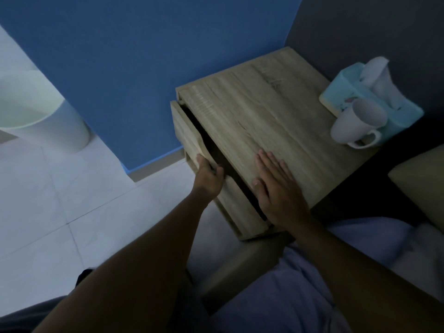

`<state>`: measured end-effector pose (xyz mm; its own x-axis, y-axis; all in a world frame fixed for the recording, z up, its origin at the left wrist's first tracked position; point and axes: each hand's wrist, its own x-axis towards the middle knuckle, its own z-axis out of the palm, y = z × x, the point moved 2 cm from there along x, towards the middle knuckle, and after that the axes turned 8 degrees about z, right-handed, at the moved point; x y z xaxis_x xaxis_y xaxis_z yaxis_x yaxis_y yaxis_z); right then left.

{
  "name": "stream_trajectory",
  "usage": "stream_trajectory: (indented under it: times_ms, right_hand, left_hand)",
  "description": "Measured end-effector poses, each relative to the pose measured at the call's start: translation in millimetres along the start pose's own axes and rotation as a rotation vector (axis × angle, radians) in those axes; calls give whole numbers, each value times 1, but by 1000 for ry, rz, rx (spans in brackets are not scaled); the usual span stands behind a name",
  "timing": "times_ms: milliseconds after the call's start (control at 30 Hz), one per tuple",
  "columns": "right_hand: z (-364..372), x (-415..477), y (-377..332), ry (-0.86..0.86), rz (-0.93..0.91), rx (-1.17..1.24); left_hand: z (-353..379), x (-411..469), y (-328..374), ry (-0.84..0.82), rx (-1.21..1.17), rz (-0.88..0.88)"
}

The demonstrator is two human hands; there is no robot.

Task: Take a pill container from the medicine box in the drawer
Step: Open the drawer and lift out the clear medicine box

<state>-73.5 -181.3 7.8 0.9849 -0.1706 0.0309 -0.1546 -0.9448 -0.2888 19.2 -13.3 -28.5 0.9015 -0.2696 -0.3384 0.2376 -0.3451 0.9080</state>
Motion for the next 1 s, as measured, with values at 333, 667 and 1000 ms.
stream_trajectory:
  times_ms: [333,667,1000]
  right_hand:
    - [1,-2,-1,-23,-46,-125]
    - [7,-1,-1,16,-45,-206]
    - [3,-3,-7,4,-50,-235]
  left_hand:
    - [-61,-27,-32,-98,30,-98]
    - [-99,-48,-54,-132,101,-108]
    - [-120,-64,-64,-119,113,-131]
